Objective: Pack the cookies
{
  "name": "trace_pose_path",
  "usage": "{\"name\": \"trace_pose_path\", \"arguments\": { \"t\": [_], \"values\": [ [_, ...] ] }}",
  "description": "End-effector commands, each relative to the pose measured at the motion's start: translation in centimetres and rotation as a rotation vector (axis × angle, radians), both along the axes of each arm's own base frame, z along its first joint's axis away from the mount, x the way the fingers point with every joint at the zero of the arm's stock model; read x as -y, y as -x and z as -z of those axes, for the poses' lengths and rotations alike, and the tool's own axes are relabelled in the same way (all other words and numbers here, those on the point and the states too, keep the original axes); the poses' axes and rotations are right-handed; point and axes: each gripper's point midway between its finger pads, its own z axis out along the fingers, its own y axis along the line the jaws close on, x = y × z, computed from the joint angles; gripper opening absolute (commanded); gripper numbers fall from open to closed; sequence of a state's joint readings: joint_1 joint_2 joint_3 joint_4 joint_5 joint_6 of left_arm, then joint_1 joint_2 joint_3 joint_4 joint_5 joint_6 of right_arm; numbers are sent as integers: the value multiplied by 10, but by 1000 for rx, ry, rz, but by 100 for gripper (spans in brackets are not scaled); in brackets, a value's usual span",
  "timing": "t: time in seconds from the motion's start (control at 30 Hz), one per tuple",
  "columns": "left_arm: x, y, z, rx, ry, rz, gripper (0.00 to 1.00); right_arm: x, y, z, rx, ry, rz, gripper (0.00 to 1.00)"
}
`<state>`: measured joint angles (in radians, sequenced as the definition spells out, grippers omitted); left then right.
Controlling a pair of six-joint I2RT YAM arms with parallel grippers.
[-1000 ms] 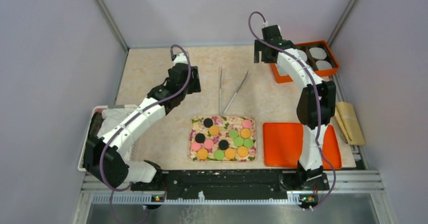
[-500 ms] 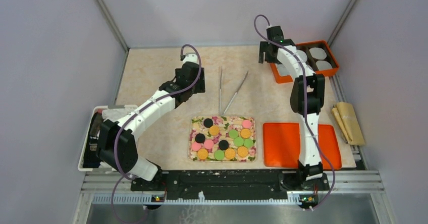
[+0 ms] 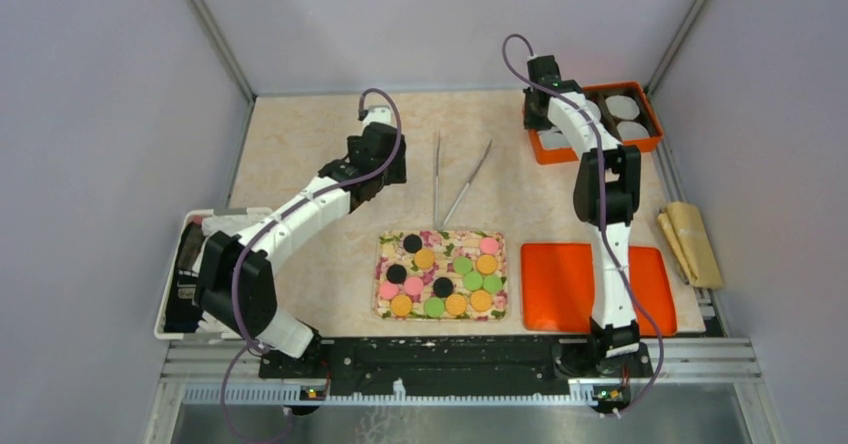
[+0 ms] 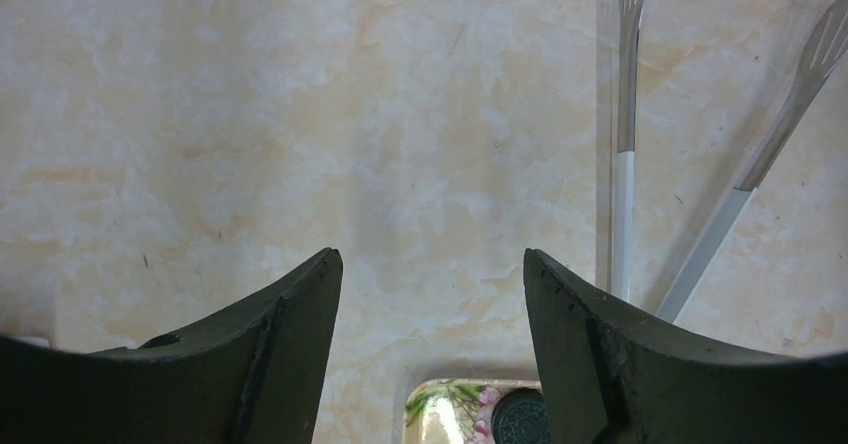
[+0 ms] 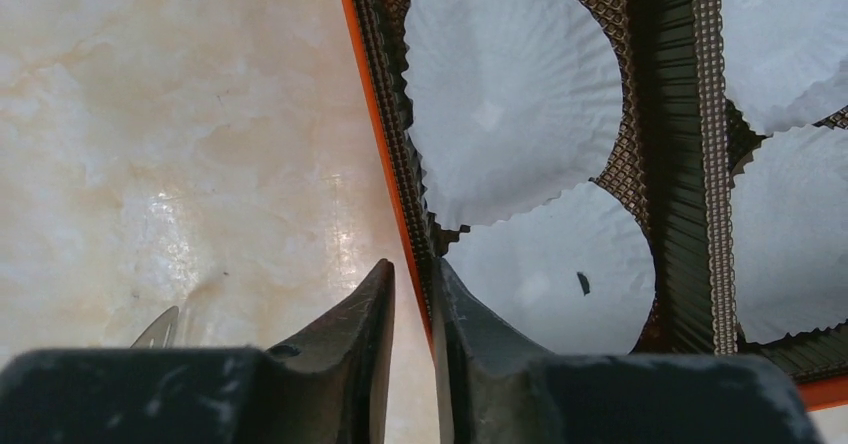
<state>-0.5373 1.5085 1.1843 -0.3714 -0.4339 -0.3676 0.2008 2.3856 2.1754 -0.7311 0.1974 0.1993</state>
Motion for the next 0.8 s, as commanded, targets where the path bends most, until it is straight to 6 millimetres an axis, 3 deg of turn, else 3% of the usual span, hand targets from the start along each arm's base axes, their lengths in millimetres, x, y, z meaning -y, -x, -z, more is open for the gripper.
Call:
{"name": "trace_pose_path", "arguments": {
  "t": [0.0,0.2,0.4,0.77],
  "values": [
    [6,-17,0,33,13,-1,73,-9,-14,-20,71,-18,-15,16],
    [18,-38,40,-37,-7,-4,62,-15,-15,-32,96,-51,-26,0],
    [37,-62,71,-96,-15,10,58,-22,-20,-52,137,-80,-44,0],
    [79,-95,104,-71,81,112,57,-23,-23,-85,220,-96,-8,0]
  ]
}}
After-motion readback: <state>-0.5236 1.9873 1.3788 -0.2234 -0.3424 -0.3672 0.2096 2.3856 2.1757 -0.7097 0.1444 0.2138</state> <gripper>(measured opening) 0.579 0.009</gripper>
